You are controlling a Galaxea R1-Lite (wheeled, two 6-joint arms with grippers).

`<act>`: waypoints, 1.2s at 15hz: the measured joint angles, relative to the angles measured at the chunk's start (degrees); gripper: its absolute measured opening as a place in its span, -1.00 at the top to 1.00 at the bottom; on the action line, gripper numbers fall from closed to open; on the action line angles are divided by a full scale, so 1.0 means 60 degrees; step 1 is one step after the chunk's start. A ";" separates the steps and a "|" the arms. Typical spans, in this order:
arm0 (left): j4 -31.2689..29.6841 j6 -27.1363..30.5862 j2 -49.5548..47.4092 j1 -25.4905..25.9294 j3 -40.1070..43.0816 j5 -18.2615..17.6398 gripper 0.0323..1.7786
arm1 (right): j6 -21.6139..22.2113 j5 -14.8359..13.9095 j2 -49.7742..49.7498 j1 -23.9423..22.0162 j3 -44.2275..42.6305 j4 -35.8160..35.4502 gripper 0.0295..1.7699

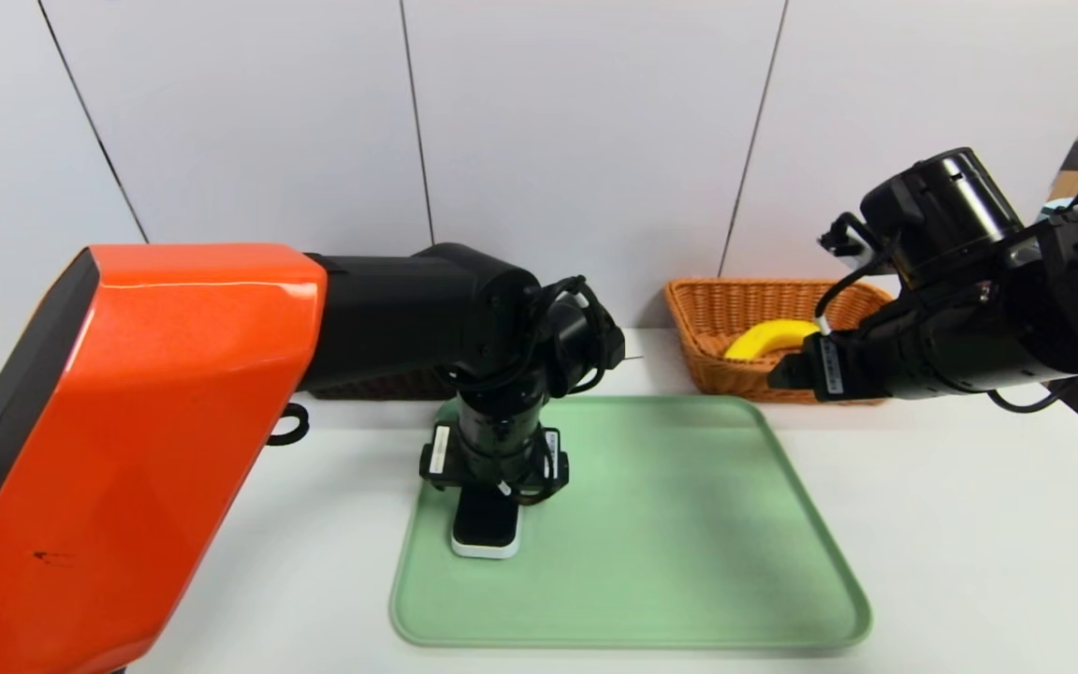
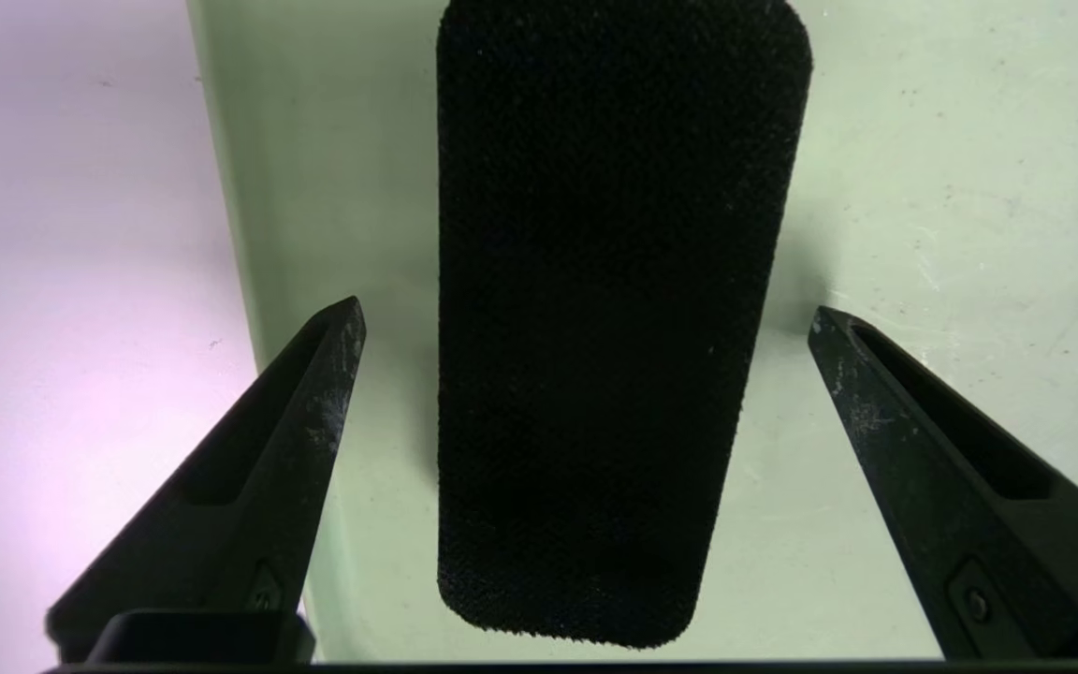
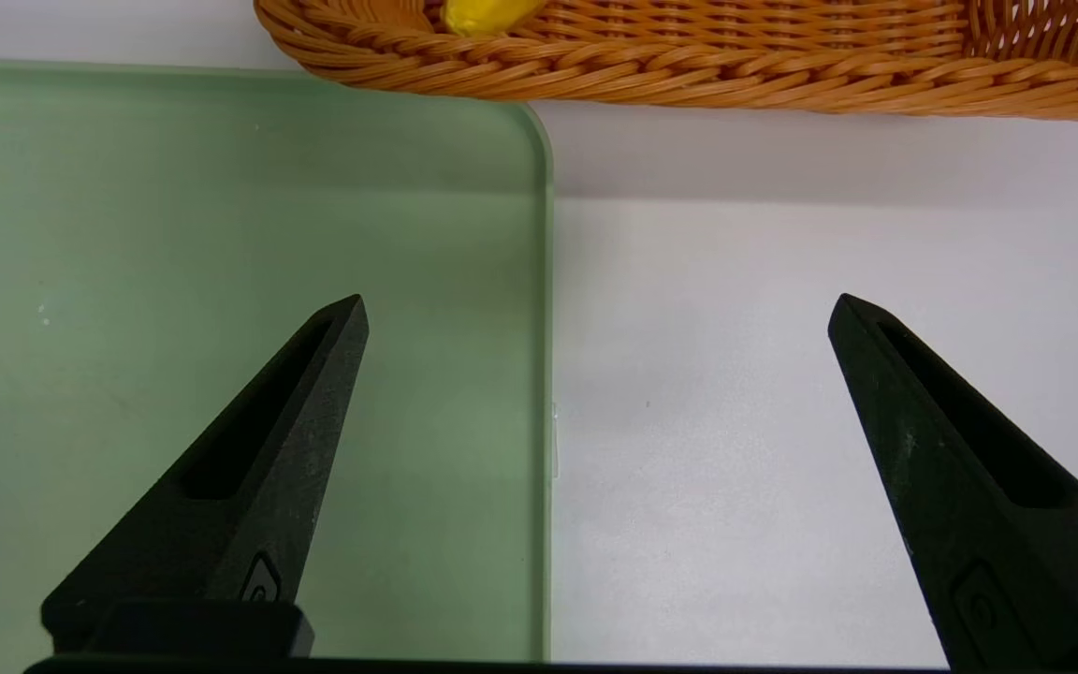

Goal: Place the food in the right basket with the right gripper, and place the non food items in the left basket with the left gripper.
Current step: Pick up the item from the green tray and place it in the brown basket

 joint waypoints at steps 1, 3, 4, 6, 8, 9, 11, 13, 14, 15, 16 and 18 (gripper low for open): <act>-0.0018 -0.0018 0.0004 -0.0004 0.0000 -0.0047 -0.60 | 0.0000 0.0006 0.0018 0.0004 0.0000 -0.0008 -0.92; -0.0069 -0.0051 0.0010 -0.0004 0.0000 -0.0063 -0.27 | -0.0002 0.0004 0.0033 0.0004 0.0008 -0.0008 -0.92; -0.0079 -0.0041 0.0010 0.0004 0.0000 -0.0059 -0.14 | -0.0002 0.0004 0.0033 0.0004 0.0008 -0.0016 -0.92; -0.0083 -0.0037 0.0010 0.0008 -0.0004 -0.0059 -0.08 | 0.0000 0.0004 0.0022 0.0004 0.0008 -0.0012 -0.92; -0.0083 -0.0041 0.0008 0.0008 -0.0004 -0.0059 -0.07 | -0.0006 0.0004 0.0004 -0.0002 0.0008 -0.0008 -0.92; -0.0079 -0.0041 0.0004 0.0008 -0.0004 -0.0059 -0.07 | -0.0002 0.0004 -0.0008 -0.0006 0.0000 -0.0008 -0.92; -0.0073 -0.0024 -0.0051 0.0008 0.0000 -0.0063 -0.07 | -0.0002 0.0006 -0.0010 -0.0010 -0.0006 -0.0016 -0.92; -0.0079 0.0041 -0.0207 -0.0041 0.0000 -0.0063 -0.06 | 0.0000 0.0018 0.0000 -0.0010 -0.0006 -0.0022 -0.92; -0.0079 0.0047 -0.0280 -0.0079 0.0000 -0.0063 -0.06 | -0.0002 0.0022 0.0014 -0.0006 -0.0010 -0.0018 -0.92; -0.0083 0.0047 -0.0360 -0.0110 0.0000 -0.0065 -0.06 | 0.0000 0.0022 0.0026 0.0000 -0.0010 -0.0022 -0.92; -0.0079 0.0055 -0.0477 -0.0161 0.0000 -0.0063 -0.05 | 0.0012 0.0022 0.0033 0.0004 -0.0010 -0.0018 -0.92; -0.0059 0.0134 -0.0754 -0.0376 0.0000 -0.0063 -0.05 | 0.0012 0.0022 0.0047 0.0004 -0.0006 -0.0022 -0.92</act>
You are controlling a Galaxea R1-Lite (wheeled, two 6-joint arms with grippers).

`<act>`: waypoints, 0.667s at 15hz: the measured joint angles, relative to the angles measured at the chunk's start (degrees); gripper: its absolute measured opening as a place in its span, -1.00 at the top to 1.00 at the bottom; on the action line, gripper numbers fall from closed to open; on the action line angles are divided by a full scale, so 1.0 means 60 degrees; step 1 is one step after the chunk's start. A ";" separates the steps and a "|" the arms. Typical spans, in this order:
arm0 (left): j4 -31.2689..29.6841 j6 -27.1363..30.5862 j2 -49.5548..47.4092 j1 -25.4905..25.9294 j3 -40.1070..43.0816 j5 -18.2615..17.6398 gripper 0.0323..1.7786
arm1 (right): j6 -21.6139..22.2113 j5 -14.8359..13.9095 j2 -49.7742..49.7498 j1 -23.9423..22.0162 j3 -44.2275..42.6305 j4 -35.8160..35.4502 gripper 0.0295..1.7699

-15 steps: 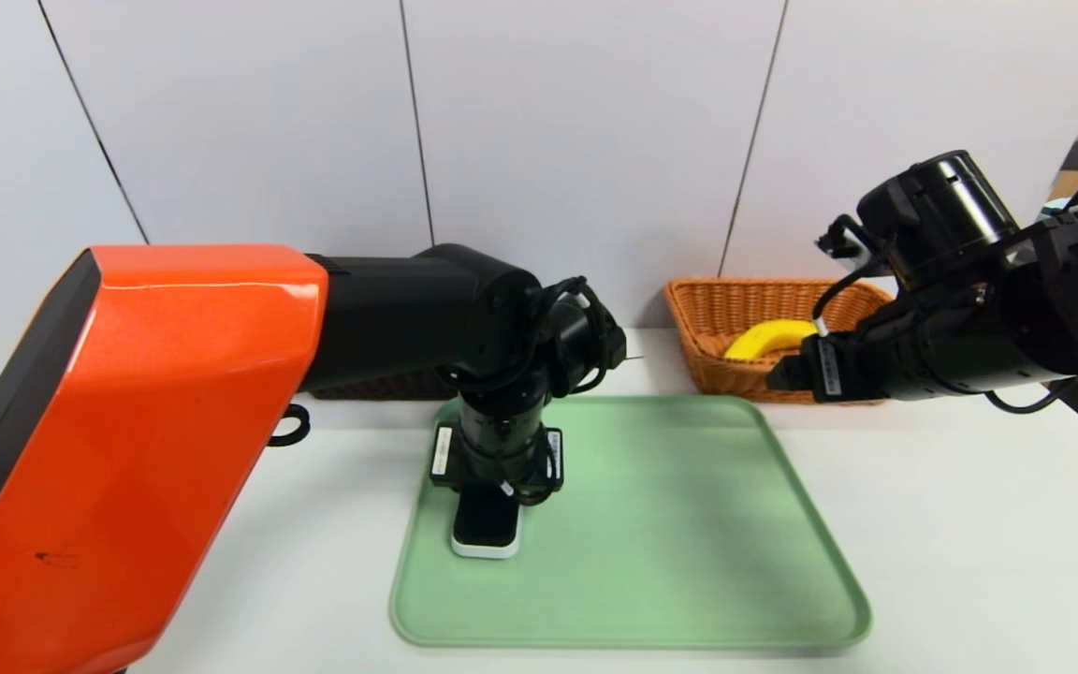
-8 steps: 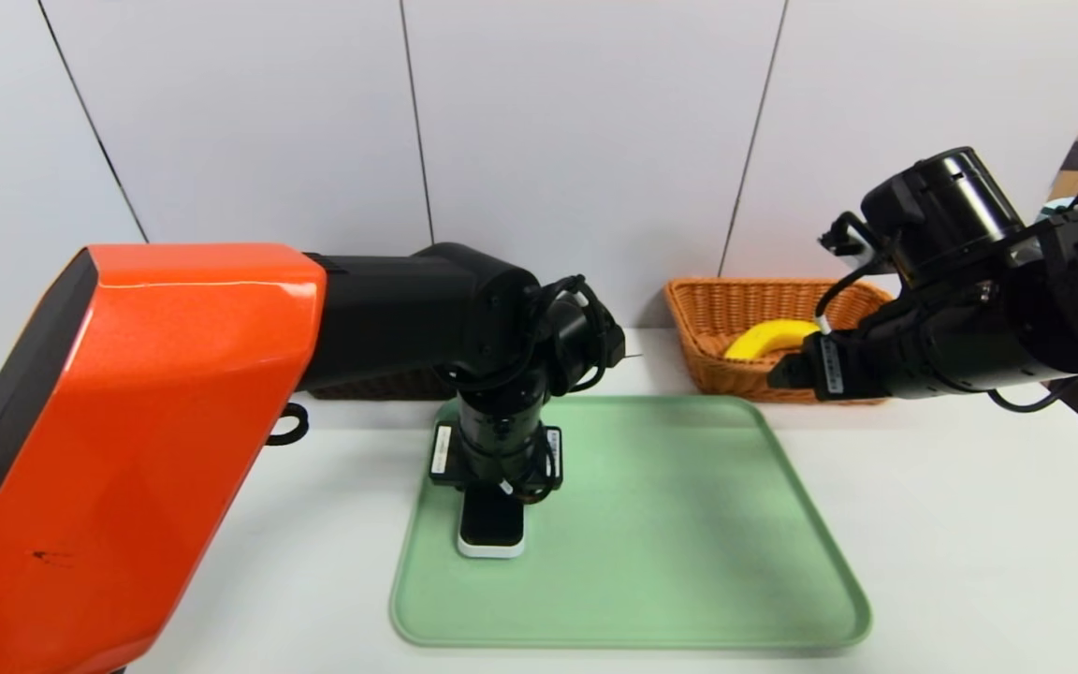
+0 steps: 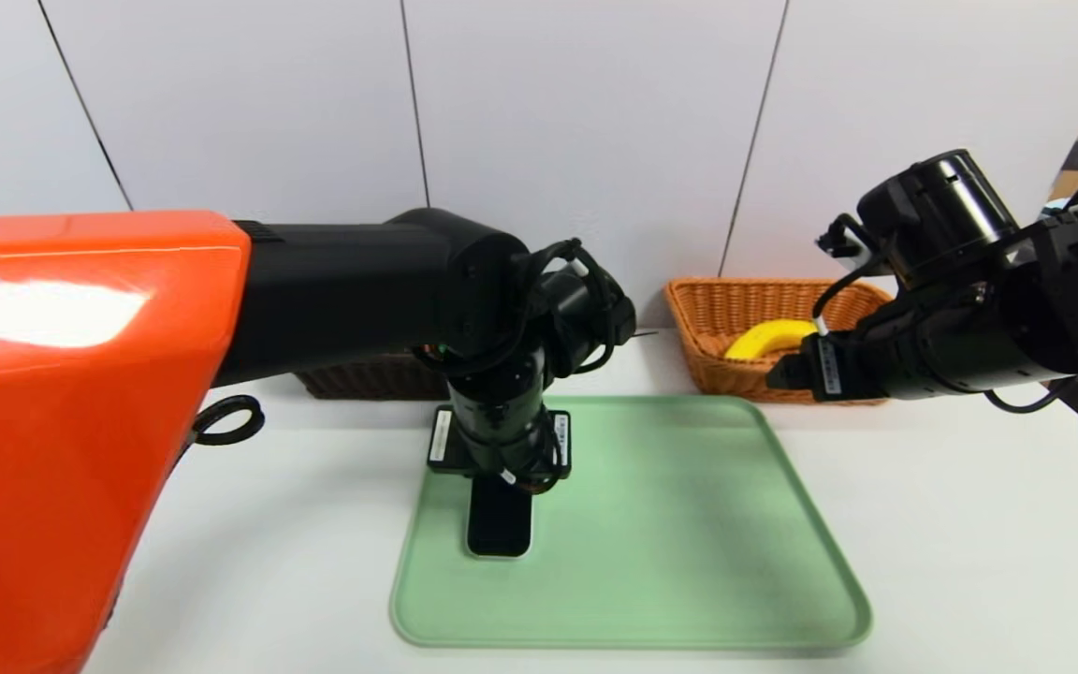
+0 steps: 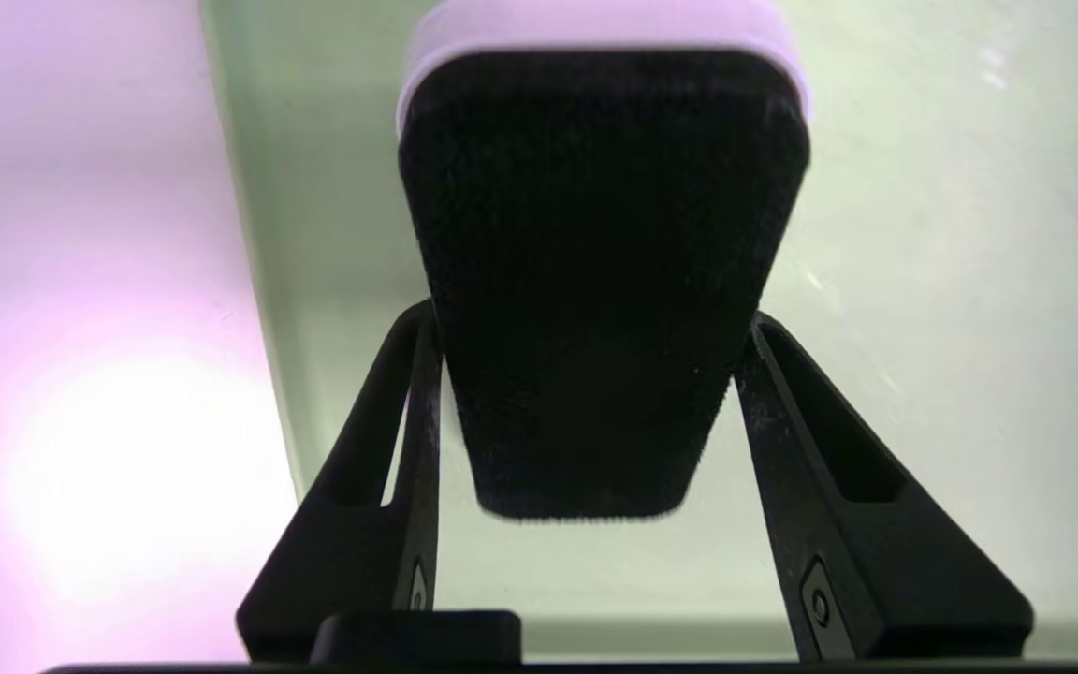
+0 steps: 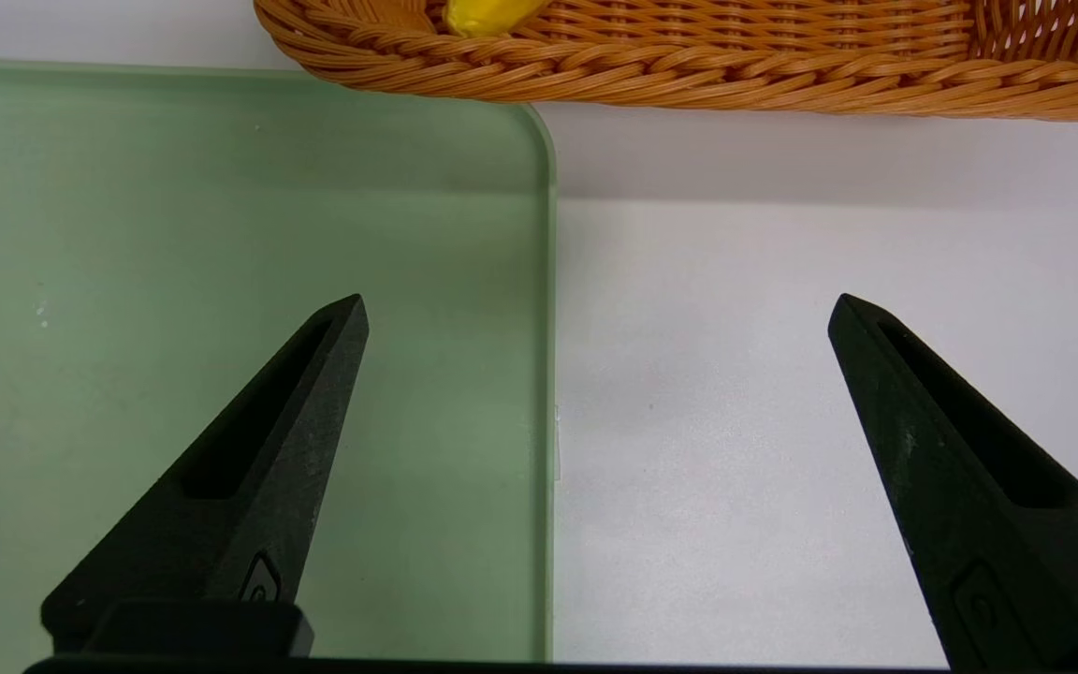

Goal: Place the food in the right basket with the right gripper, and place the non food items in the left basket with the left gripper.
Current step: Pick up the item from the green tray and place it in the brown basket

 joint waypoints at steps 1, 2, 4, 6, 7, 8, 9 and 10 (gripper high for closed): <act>0.0004 0.0053 -0.0132 -0.0102 0.0000 0.0008 -0.05 | 0.0000 0.0006 0.0004 0.0000 0.0006 0.0004 -0.92; 0.0014 0.0063 -0.0230 -0.0158 0.0000 0.0008 -0.04 | 0.0000 0.0006 0.0004 0.0000 0.0006 0.0000 -0.92; 0.0030 0.0067 -0.0412 -0.0230 0.0000 0.0022 -0.04 | 0.0000 0.0006 0.0004 0.0000 0.0014 0.0000 -0.92; 0.0037 0.0063 -0.0520 -0.0282 0.0000 0.0012 -0.04 | 0.0004 0.0002 0.0000 0.0000 0.0014 0.0000 -0.92; 0.0041 0.0071 -0.0565 -0.0286 0.0004 0.0016 0.03 | 0.0010 0.0000 0.0000 0.0000 0.0014 0.0000 -0.92; 0.0037 0.0073 -0.0612 -0.0280 0.0004 0.0018 0.07 | 0.0000 0.0000 0.0000 0.0000 0.0014 0.0000 -0.92; 0.0033 0.0073 -0.0666 -0.0286 0.0004 0.0026 0.08 | 0.0004 0.0002 0.0000 0.0000 0.0014 0.0000 -0.92; 0.0037 0.0073 -0.0699 -0.0305 0.0004 0.0022 0.08 | 0.0006 0.0000 0.0004 0.0000 0.0018 0.0000 -0.92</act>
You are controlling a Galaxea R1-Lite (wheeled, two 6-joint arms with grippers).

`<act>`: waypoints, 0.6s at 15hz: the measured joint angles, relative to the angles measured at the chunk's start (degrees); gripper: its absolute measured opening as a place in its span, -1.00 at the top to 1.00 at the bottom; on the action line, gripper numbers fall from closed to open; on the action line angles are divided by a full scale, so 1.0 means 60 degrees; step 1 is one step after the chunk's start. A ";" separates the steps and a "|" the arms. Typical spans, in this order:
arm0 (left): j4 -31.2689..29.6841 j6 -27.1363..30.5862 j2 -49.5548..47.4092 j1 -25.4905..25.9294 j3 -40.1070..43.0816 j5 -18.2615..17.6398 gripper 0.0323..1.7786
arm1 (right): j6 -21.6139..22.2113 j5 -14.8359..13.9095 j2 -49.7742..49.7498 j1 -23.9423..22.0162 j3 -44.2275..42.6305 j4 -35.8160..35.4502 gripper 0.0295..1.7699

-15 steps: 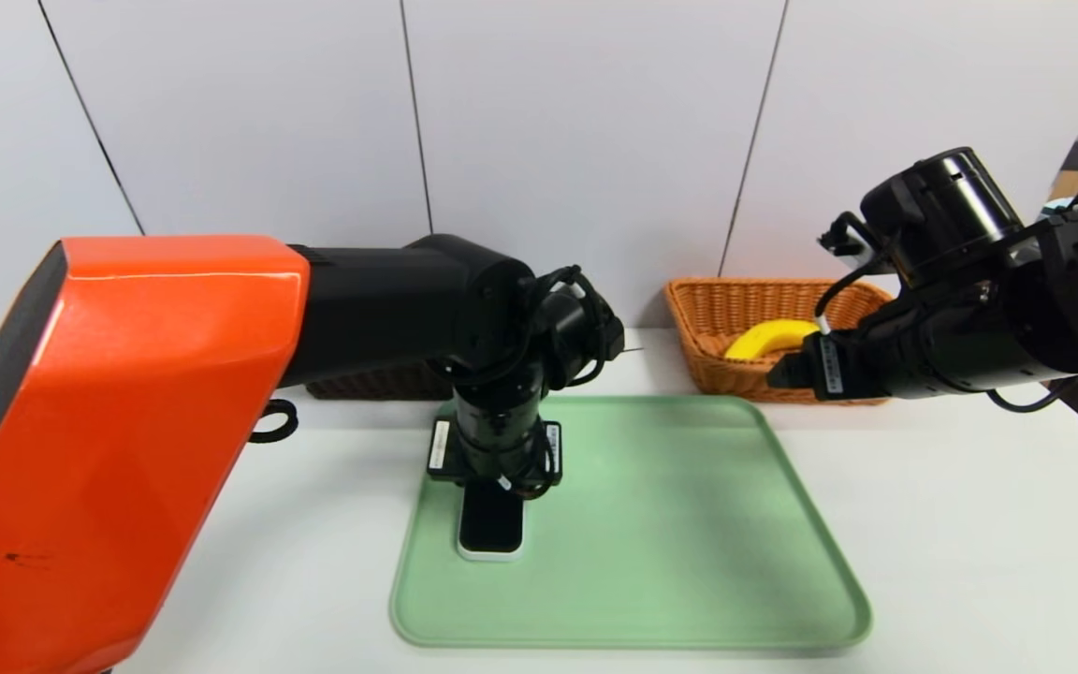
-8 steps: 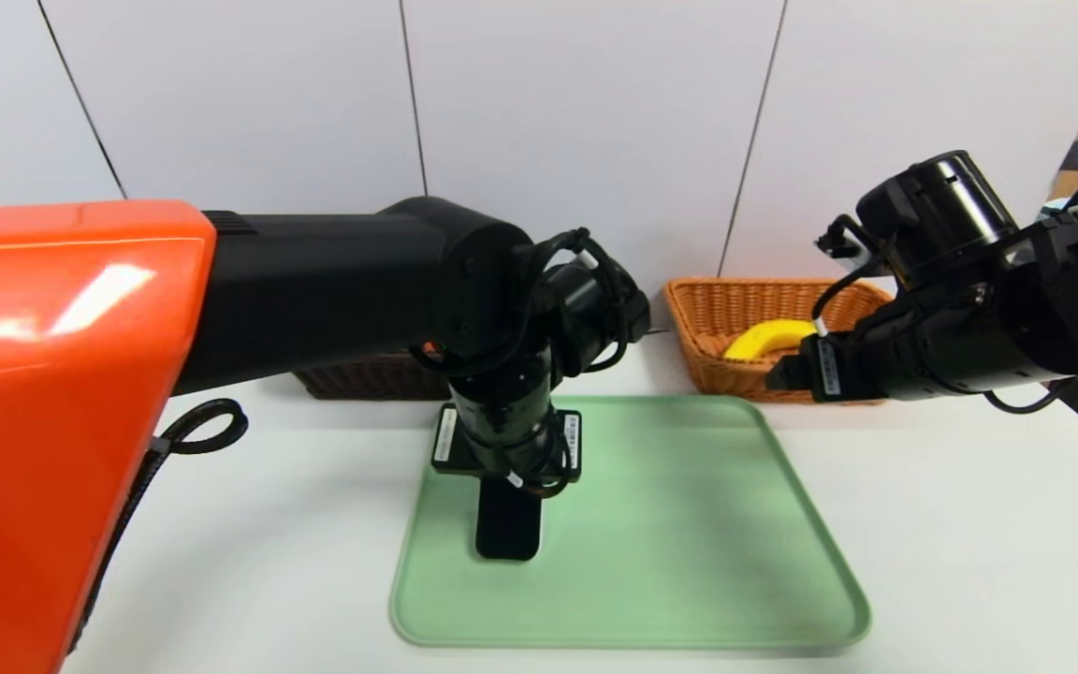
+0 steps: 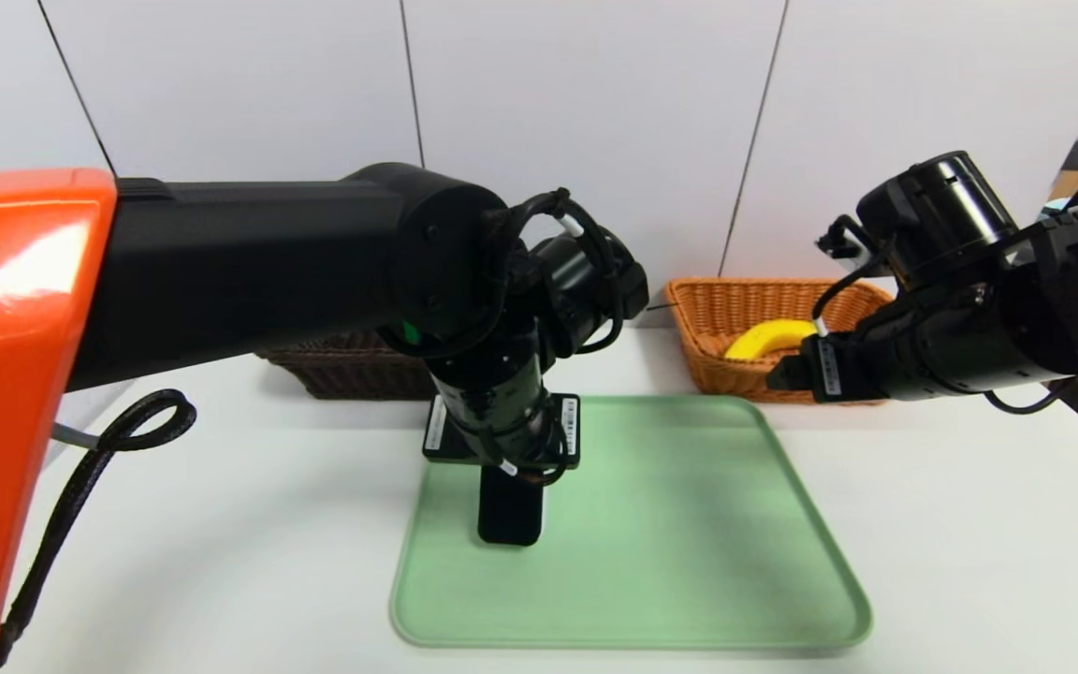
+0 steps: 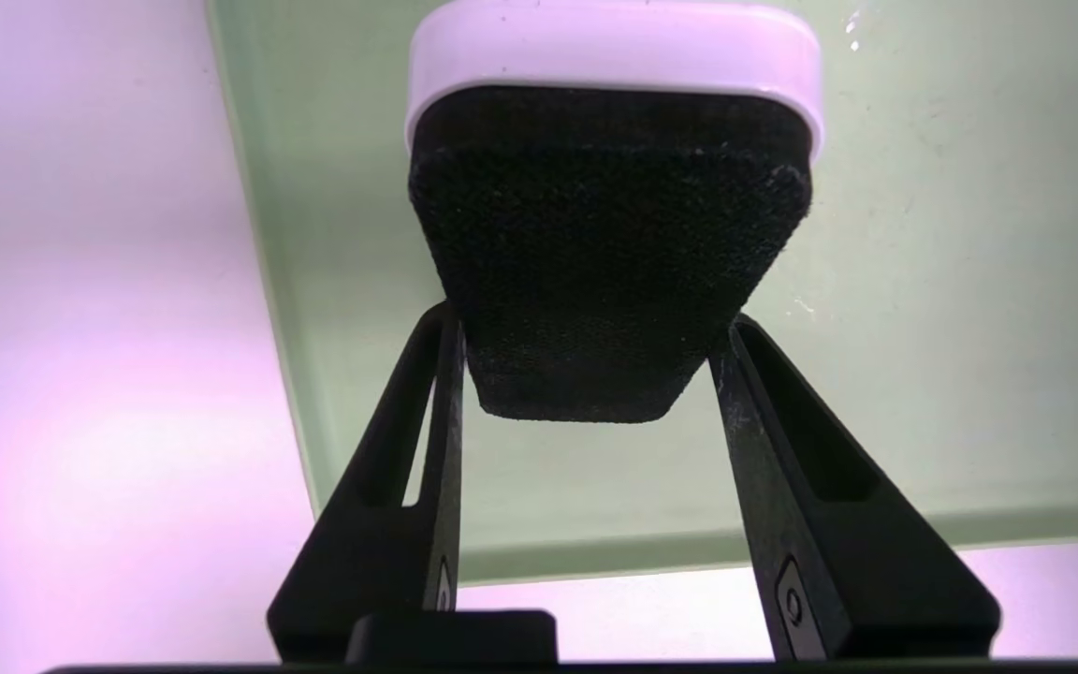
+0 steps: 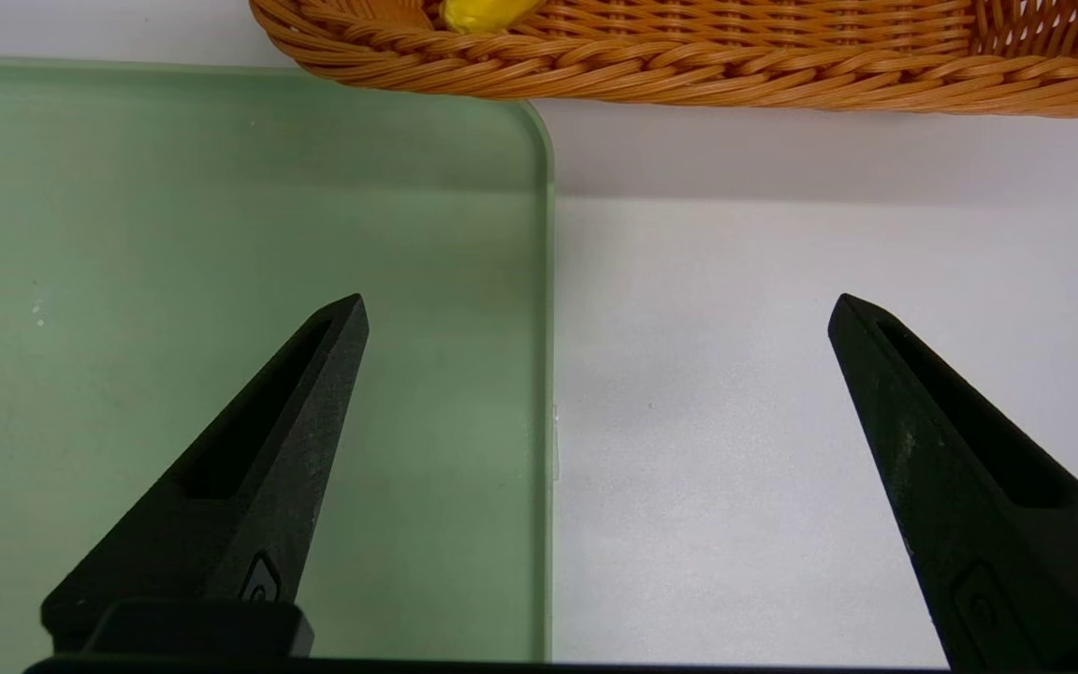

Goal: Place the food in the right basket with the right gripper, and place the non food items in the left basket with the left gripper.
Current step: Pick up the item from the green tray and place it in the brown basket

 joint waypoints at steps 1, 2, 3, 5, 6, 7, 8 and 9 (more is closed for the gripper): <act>-0.0004 0.0000 -0.0030 -0.0004 0.0000 -0.0004 0.08 | 0.0008 0.0002 0.0000 0.0000 0.0000 0.0000 -0.92; -0.0004 0.0000 -0.0063 0.0000 0.0000 -0.0004 0.08 | 0.0008 -0.0004 0.0000 0.0000 0.0006 0.0000 -0.92; -0.0004 0.0000 -0.0106 0.0006 -0.0004 -0.0004 0.08 | 0.0008 0.0000 0.0004 0.0008 0.0006 0.0000 -0.92; -0.0057 0.0081 -0.0234 0.0004 -0.0014 0.0037 0.08 | 0.0008 -0.0008 0.0004 0.0014 0.0014 0.0000 -0.92; -0.0124 0.0175 -0.0366 0.0000 -0.0051 0.0073 0.08 | 0.0012 -0.0016 0.0000 0.0014 0.0033 0.0000 -0.92; -0.0236 0.0262 -0.0559 0.0006 -0.0073 0.0102 0.08 | 0.0018 -0.0016 -0.0004 0.0014 0.0055 0.0006 -0.92; -0.0396 0.0427 -0.0809 0.0033 -0.0091 0.0193 0.08 | 0.0026 -0.0016 -0.0008 0.0014 0.0069 0.0010 -0.92; -0.0553 0.0664 -0.1057 0.0112 -0.0095 0.0400 0.08 | 0.0026 -0.0018 -0.0010 0.0012 0.0071 0.0010 -0.92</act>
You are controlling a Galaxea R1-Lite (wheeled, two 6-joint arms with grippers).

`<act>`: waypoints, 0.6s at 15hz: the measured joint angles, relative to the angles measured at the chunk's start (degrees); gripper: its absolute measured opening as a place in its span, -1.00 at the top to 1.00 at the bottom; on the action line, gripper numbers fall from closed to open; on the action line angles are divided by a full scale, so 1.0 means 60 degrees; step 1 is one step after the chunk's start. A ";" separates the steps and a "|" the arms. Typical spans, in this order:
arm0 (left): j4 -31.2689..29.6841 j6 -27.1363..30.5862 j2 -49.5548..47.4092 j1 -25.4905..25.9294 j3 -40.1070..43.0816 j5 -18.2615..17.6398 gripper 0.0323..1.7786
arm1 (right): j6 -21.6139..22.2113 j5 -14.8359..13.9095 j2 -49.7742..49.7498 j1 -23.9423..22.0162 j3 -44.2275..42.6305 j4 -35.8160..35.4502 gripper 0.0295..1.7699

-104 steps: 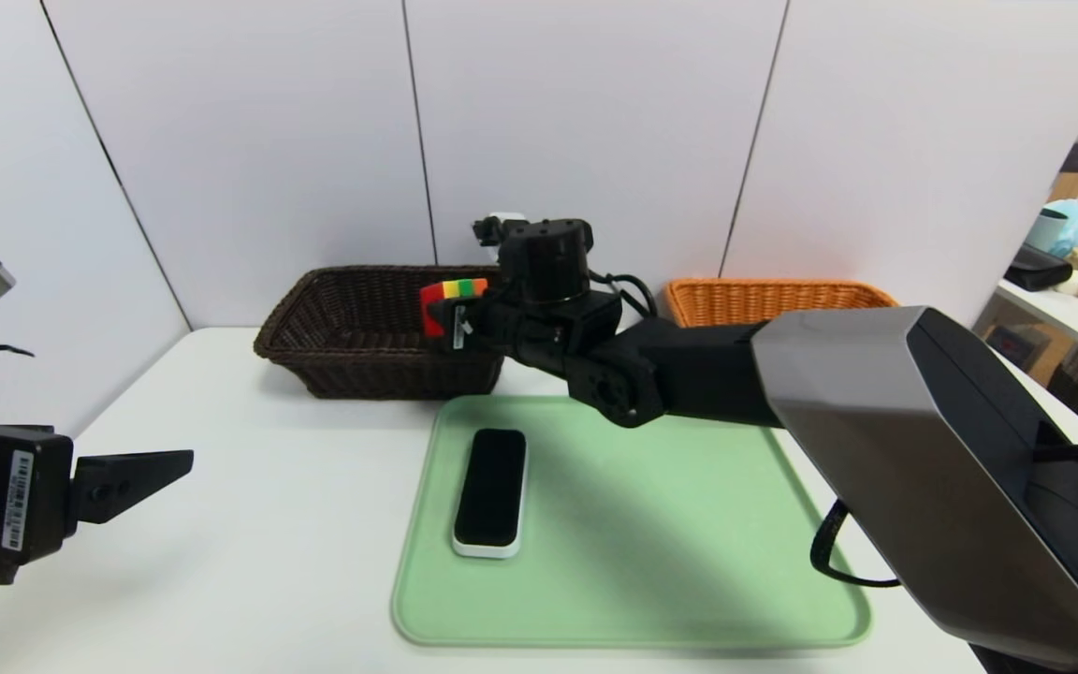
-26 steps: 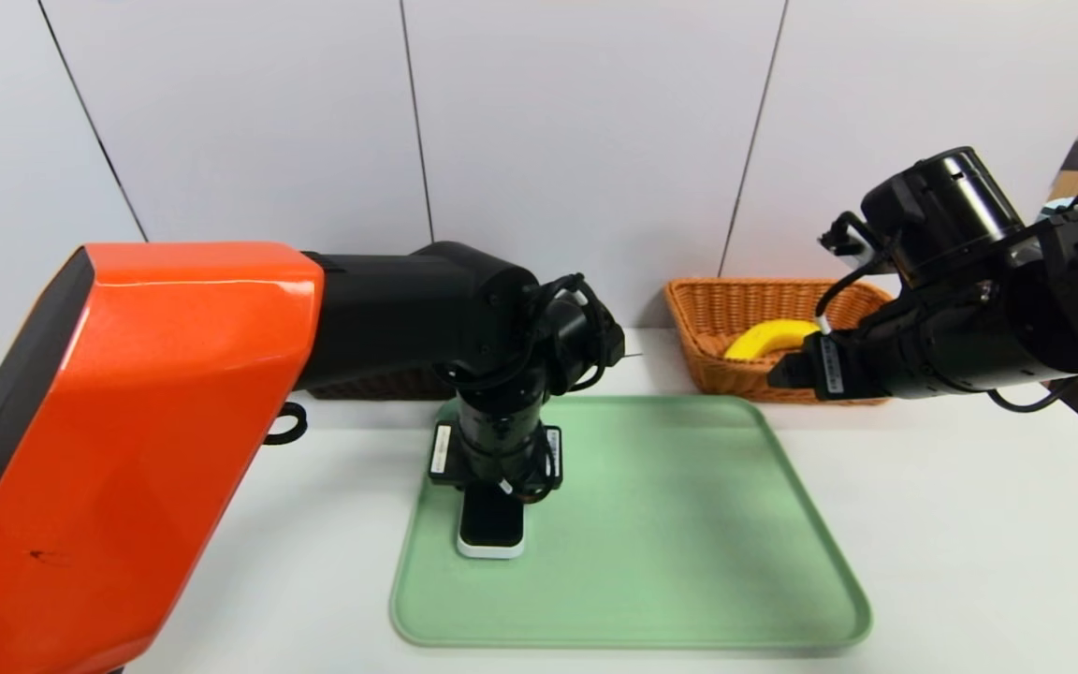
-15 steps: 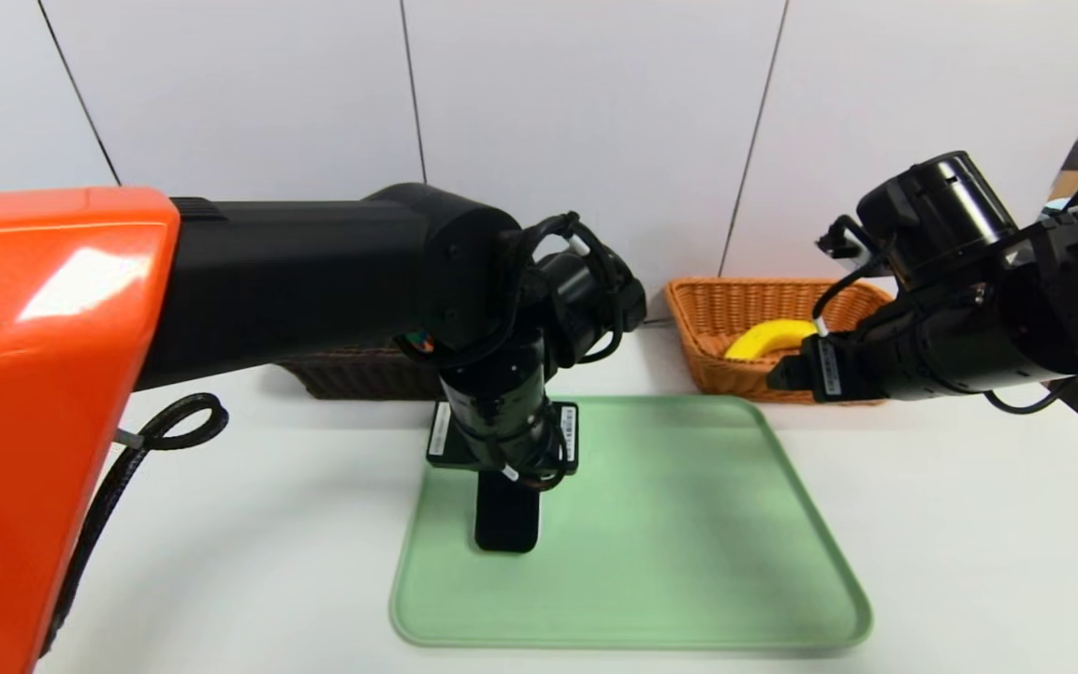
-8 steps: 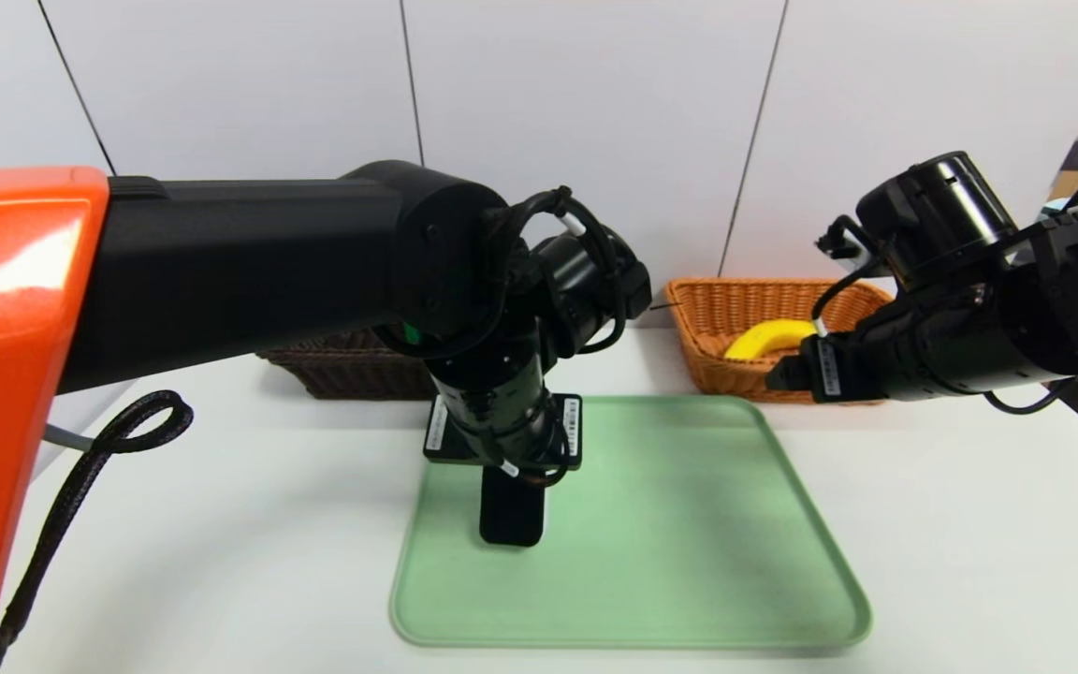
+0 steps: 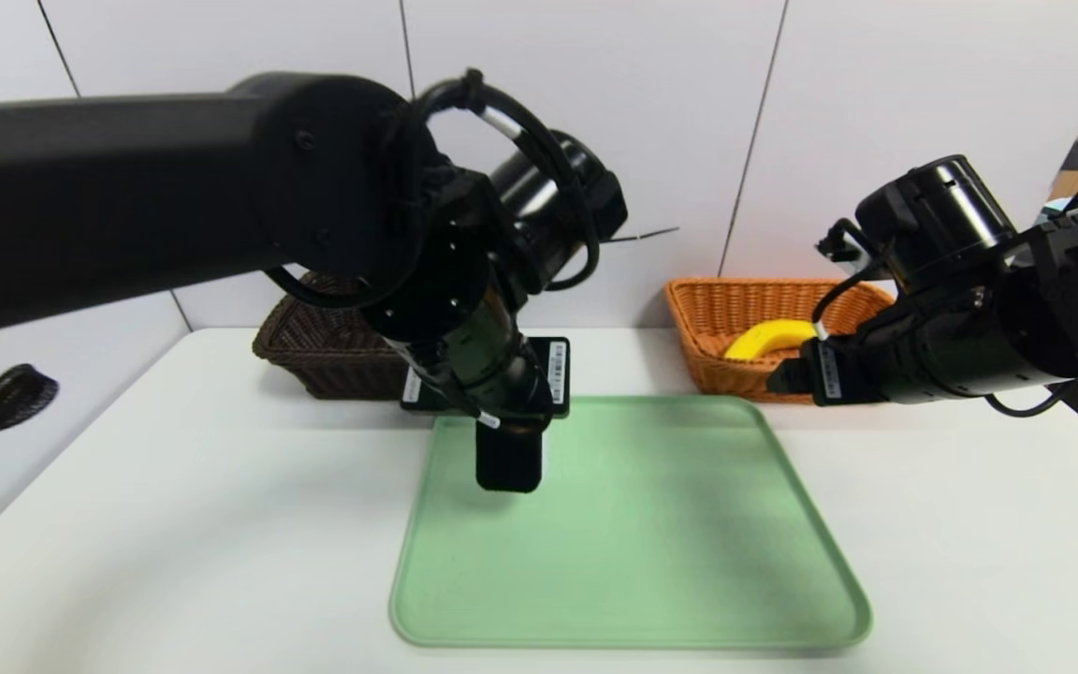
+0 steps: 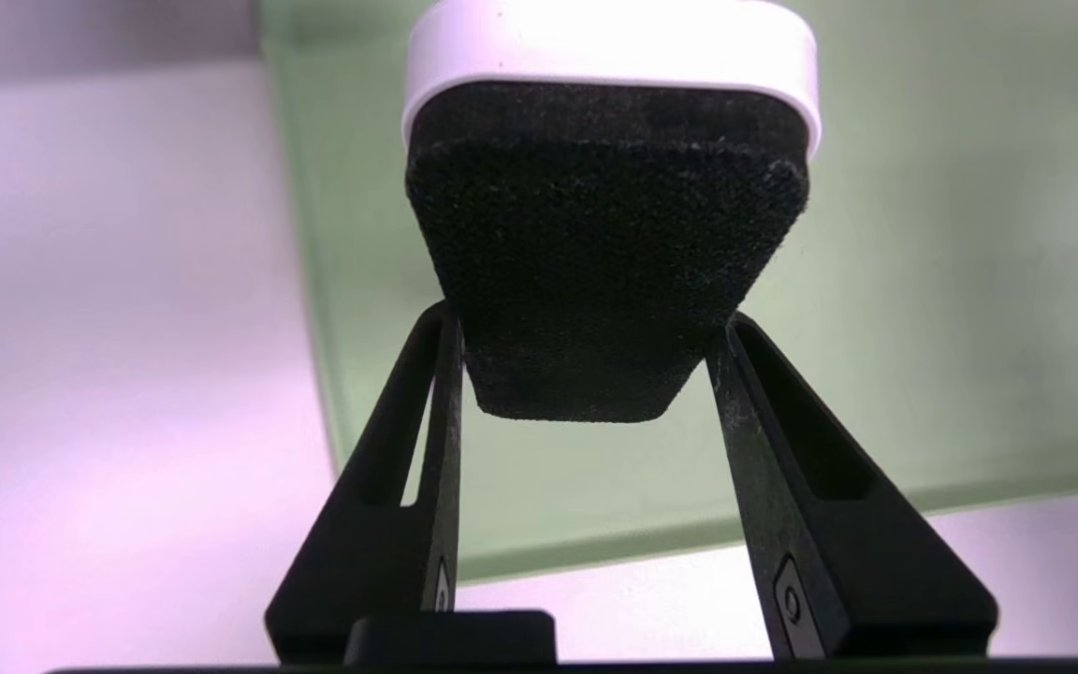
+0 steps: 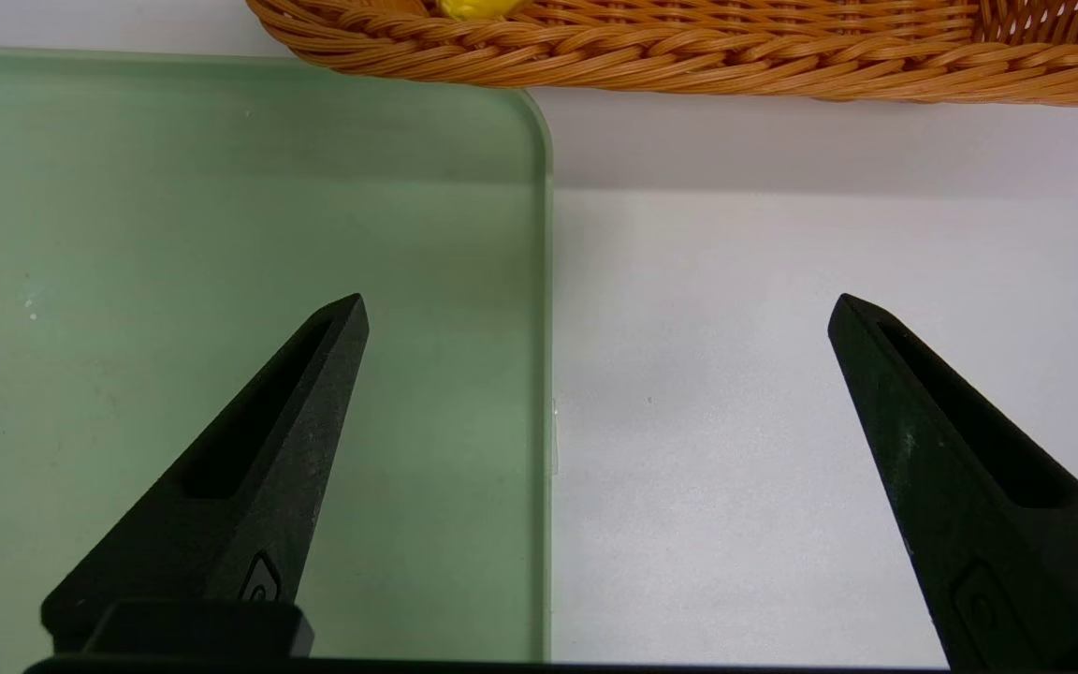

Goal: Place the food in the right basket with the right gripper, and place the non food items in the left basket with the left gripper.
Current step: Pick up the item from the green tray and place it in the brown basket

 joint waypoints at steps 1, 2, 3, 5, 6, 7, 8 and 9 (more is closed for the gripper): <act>-0.0248 0.0317 -0.0262 0.0165 -0.0006 0.0307 0.08 | 0.0000 0.0000 -0.0004 0.0000 0.0004 0.0008 -0.92; -0.0591 0.0616 -0.0482 0.0390 -0.0010 0.0423 0.08 | -0.0004 0.0000 -0.0004 0.0000 0.0012 0.0014 -0.92; -0.1002 0.0998 -0.0711 0.0701 -0.0010 0.0467 0.08 | 0.0000 -0.0004 -0.0012 0.0000 0.0022 0.0012 -0.92; -0.1790 0.1632 -0.1034 0.1497 -0.0010 0.0486 0.08 | 0.0028 0.0000 -0.0018 0.0002 0.0081 0.0012 -0.92; -0.2200 0.1875 -0.1111 0.1979 -0.0010 0.0482 0.08 | 0.0110 0.0002 -0.0026 0.0002 0.0124 0.0008 -0.92; -0.2660 0.2097 -0.1122 0.2544 -0.0010 0.0477 0.08 | 0.0148 0.0002 -0.0037 0.0014 0.0169 0.0008 -0.92; -0.3145 0.2251 -0.1069 0.3060 -0.0010 0.0459 0.08 | 0.0161 0.0000 -0.0051 0.0024 0.0234 -0.0004 -0.92; -0.3647 0.2343 -0.0963 0.3527 -0.0010 0.0445 0.08 | 0.0211 0.0000 -0.0059 0.0035 0.0293 -0.0004 -0.92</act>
